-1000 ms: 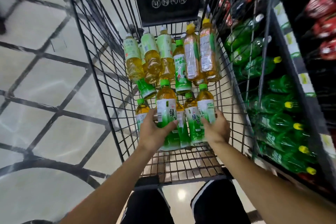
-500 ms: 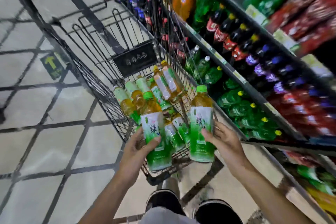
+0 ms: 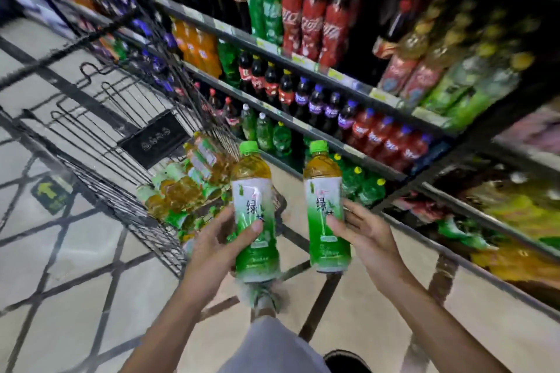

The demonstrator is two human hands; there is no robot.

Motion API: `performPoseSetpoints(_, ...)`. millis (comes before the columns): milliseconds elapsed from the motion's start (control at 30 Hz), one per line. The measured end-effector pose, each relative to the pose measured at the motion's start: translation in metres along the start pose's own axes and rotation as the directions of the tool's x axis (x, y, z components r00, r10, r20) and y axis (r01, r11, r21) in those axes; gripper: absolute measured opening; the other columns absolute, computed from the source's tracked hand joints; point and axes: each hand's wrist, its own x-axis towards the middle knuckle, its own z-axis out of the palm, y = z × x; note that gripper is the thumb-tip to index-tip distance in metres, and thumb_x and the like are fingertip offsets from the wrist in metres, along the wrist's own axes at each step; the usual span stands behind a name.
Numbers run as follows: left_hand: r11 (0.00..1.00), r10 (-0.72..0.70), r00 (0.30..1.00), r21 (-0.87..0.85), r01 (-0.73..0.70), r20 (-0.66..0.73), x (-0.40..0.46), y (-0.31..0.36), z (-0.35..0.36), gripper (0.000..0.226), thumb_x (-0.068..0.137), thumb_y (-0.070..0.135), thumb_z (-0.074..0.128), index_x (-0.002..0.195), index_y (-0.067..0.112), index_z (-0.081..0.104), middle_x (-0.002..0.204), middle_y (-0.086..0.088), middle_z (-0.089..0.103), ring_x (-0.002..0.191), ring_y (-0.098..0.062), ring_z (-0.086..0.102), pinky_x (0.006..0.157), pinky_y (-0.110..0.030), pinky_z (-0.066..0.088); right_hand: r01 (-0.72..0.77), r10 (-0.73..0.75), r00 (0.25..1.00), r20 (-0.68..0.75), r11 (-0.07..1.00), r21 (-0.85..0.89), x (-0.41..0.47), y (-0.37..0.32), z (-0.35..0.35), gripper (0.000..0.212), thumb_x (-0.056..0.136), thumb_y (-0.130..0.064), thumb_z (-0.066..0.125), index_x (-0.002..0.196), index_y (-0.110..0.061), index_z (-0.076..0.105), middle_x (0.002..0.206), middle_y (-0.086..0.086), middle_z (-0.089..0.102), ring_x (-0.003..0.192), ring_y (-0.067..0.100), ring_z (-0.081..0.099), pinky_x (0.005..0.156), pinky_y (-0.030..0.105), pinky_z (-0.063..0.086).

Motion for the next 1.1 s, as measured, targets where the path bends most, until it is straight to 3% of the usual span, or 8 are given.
performPoseSetpoints(100,0.99,0.135,0.988,0.037,-0.138,0.075,-0.04,0.03,0.069,0.045,0.084,0.031,0.077,0.127,0.02,0.067,0.12,0.006,0.075,0.113,-0.011,0.069,0.095,-0.033,0.058,0.101,-0.1,0.994,-0.037,0.994,0.044,-0.049,-0.025,-0.069,0.038,0.085,0.004,0.071,0.114,-0.02,0.066,0.098,-0.016,0.078,0.094,-0.001,0.072,0.075,0.013,0.054)
performPoseSetpoints(267,0.953,0.3,0.933,-0.019,-0.302,0.198,-0.104,0.072,0.186,0.039,0.087,0.024,0.067,0.126,0.022,0.067,0.117,0.0,0.076,0.109,-0.021,0.071,0.088,-0.034,0.06,0.292,-0.283,0.944,-0.169,0.956,0.03,-0.145,-0.068,-0.178,0.04,0.083,-0.004,0.074,0.111,-0.031,0.065,0.104,-0.022,0.075,0.103,-0.003,0.069,0.082,0.012,0.053)
performPoseSetpoints(367,0.912,0.397,0.865,-0.03,-0.408,0.308,-0.133,0.101,0.248,0.036,0.087,0.018,0.066,0.122,0.028,0.066,0.113,0.008,0.077,0.105,-0.011,0.073,0.081,-0.022,0.059,0.4,-0.385,0.89,-0.245,0.916,0.012,-0.197,-0.1,-0.235,0.039,0.082,-0.007,0.074,0.109,-0.033,0.065,0.102,-0.025,0.075,0.101,-0.007,0.069,0.079,0.01,0.052)
performPoseSetpoints(433,0.892,0.438,0.82,-0.062,-0.448,0.368,-0.152,0.121,0.284,0.04,0.084,0.018,0.067,0.122,0.029,0.064,0.114,0.012,0.076,0.105,-0.007,0.071,0.086,-0.02,0.058,0.463,-0.444,0.841,-0.308,0.886,-0.01,-0.226,-0.121,-0.268,0.039,0.077,-0.013,0.075,0.111,-0.029,0.066,0.104,-0.021,0.076,0.103,-0.004,0.069,0.081,0.011,0.053)
performPoseSetpoints(567,0.837,0.524,0.709,-0.129,-0.533,0.471,-0.178,0.157,0.346,0.04,0.086,0.017,0.066,0.125,0.022,0.065,0.119,0.008,0.075,0.11,-0.006,0.069,0.087,-0.018,0.055,0.573,-0.539,0.729,-0.423,0.818,-0.056,-0.274,-0.158,-0.317,0.038,0.078,-0.004,0.073,0.109,-0.023,0.065,0.098,-0.02,0.077,0.098,-0.004,0.07,0.082,0.012,0.054)
performPoseSetpoints(767,0.745,0.629,0.537,-0.238,-0.624,0.562,-0.207,0.215,0.422,0.043,0.083,0.017,0.069,0.125,0.026,0.065,0.114,0.011,0.076,0.104,-0.001,0.07,0.079,-0.011,0.053,0.651,-0.636,0.57,-0.521,0.736,-0.185,-0.33,-0.207,-0.374,0.049,0.067,-0.025,0.079,0.114,-0.029,0.066,0.112,-0.015,0.075,0.109,0.004,0.069,0.091,0.018,0.055)
performPoseSetpoints(867,0.689,0.688,0.453,-0.315,-0.652,0.567,-0.214,0.248,0.455,0.046,0.082,0.011,0.071,0.121,0.033,0.062,0.105,0.02,0.076,0.1,0.003,0.07,0.078,-0.01,0.052,0.69,-0.684,0.475,-0.553,0.68,-0.248,-0.348,-0.234,-0.398,0.052,0.067,-0.024,0.08,0.117,-0.027,0.066,0.114,-0.014,0.075,0.109,0.003,0.069,0.09,0.015,0.054)
performPoseSetpoints(1100,0.537,0.784,0.234,-0.441,-0.719,0.574,-0.212,0.344,0.519,0.056,0.082,0.023,0.083,0.132,0.033,0.06,0.12,-0.001,0.074,0.117,-0.018,0.067,0.089,-0.027,0.058,0.716,-0.795,0.304,-0.525,0.554,-0.425,-0.357,-0.315,-0.442,0.043,0.07,-0.018,0.078,0.112,-0.024,0.069,0.106,-0.018,0.076,0.1,-0.001,0.07,0.081,0.011,0.053)
